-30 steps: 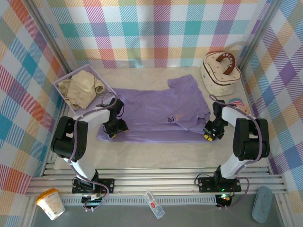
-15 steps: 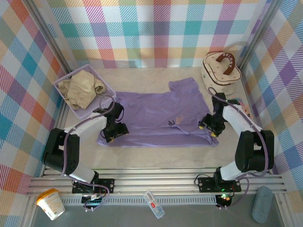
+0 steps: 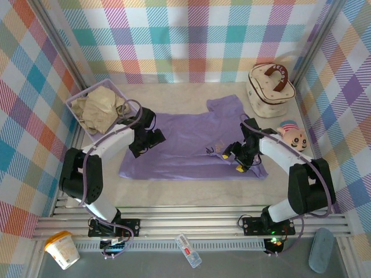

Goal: Fold and stack the mixed laundry pile

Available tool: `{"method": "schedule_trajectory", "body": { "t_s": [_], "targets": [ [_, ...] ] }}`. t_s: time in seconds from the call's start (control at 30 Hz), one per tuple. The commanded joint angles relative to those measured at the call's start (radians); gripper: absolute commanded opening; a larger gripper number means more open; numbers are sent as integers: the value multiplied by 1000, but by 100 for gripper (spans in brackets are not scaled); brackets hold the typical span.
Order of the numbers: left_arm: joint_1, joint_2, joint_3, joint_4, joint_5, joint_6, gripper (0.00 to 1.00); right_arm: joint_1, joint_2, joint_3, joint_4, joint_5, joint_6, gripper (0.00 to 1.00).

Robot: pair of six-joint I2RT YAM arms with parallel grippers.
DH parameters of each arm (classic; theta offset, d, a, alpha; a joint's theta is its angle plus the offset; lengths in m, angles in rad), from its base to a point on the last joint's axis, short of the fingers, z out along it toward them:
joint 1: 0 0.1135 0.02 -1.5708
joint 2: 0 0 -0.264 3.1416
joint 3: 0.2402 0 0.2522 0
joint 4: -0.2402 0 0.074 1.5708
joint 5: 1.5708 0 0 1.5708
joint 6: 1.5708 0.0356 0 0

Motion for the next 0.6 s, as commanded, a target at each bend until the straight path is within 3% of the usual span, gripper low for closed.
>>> {"method": "schedule_trajectory", "body": {
  "t_s": [0.0, 0.07, 0.37, 0.57],
  "targets": [
    [9, 2, 35, -8, 8, -14, 100, 7, 40, -8, 126, -31, 138, 68],
    [9, -11, 19, -9, -2, -13, 100, 6, 76, 2, 141, -33, 151, 61],
    [9, -96, -67, -33, -54, -18, 100, 6, 138, 58, 143, 0, 138, 0],
    [9, -124, -86, -52, -76, -6, 100, 5, 198, 226, 98, 45, 39, 0]
  ]
}}
